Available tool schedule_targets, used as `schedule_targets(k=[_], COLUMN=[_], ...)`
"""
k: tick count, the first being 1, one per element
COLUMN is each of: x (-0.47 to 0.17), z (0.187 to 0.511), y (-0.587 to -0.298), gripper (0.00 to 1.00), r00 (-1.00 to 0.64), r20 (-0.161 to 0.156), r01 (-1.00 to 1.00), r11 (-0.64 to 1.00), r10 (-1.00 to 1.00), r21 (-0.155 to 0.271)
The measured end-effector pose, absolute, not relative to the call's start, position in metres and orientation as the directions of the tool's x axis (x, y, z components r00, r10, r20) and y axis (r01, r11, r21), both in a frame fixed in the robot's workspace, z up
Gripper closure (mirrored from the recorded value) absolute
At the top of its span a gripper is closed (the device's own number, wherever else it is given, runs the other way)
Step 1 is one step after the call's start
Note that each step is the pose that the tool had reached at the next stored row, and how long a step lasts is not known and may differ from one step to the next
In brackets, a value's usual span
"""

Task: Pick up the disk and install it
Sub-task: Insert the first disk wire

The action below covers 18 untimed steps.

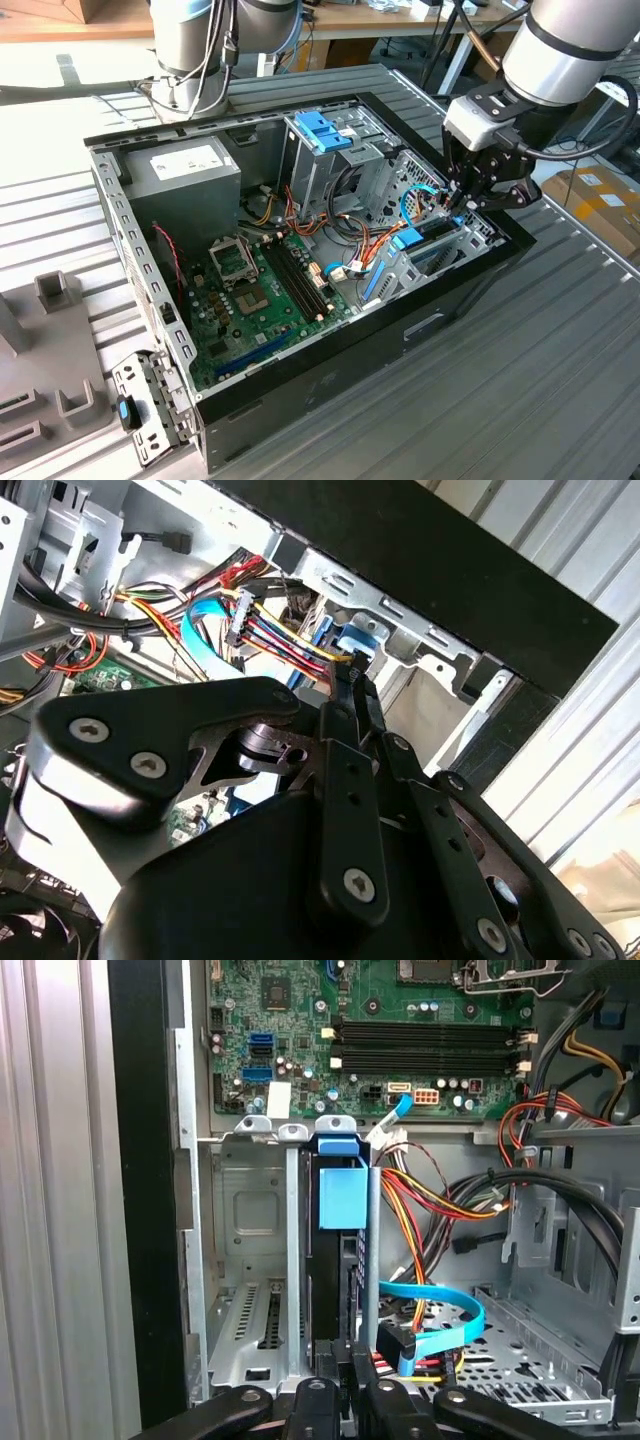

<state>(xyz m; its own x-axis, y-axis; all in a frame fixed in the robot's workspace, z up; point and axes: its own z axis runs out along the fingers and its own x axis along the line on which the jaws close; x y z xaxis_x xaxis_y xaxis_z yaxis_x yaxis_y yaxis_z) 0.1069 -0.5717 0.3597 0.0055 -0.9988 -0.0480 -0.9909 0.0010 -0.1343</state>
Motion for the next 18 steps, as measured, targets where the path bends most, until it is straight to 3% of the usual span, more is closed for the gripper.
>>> schedule_targets(k=[18], x=[0.097], z=[0.347], y=[-0.563], gripper=[0.83], r00=[-0.014], r20=[-0.046], r01=[-0.991], r11=[0.020], r10=[-0.999], r21=[-0.135])
